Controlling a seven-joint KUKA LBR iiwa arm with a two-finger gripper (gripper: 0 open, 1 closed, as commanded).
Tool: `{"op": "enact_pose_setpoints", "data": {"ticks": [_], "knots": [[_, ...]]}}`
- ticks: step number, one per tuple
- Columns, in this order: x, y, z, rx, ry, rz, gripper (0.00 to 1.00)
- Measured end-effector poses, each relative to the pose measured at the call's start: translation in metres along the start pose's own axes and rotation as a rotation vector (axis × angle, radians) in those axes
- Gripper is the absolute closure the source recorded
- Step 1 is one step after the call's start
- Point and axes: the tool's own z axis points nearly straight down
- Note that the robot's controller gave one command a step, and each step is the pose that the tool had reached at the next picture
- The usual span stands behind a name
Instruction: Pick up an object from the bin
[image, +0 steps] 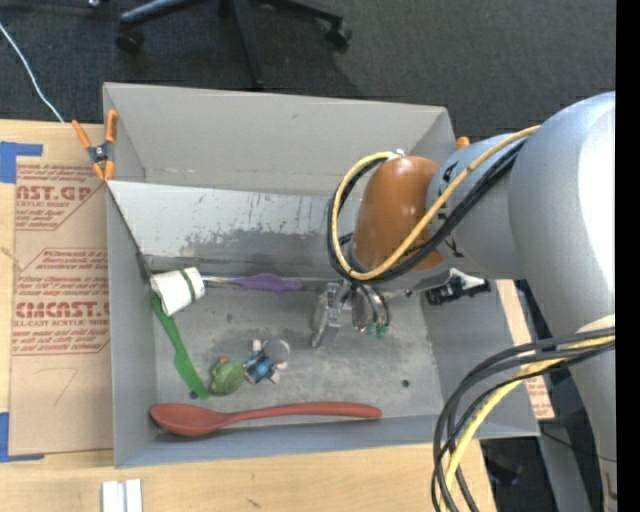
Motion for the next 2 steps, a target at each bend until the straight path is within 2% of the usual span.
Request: {"op": "enact_pose_setpoints", "data": {"ticks": [2], "knots": [[0.0017, -0.0003, -0.0057, 0.001, 0.005, 0.000, 1.00]]}}
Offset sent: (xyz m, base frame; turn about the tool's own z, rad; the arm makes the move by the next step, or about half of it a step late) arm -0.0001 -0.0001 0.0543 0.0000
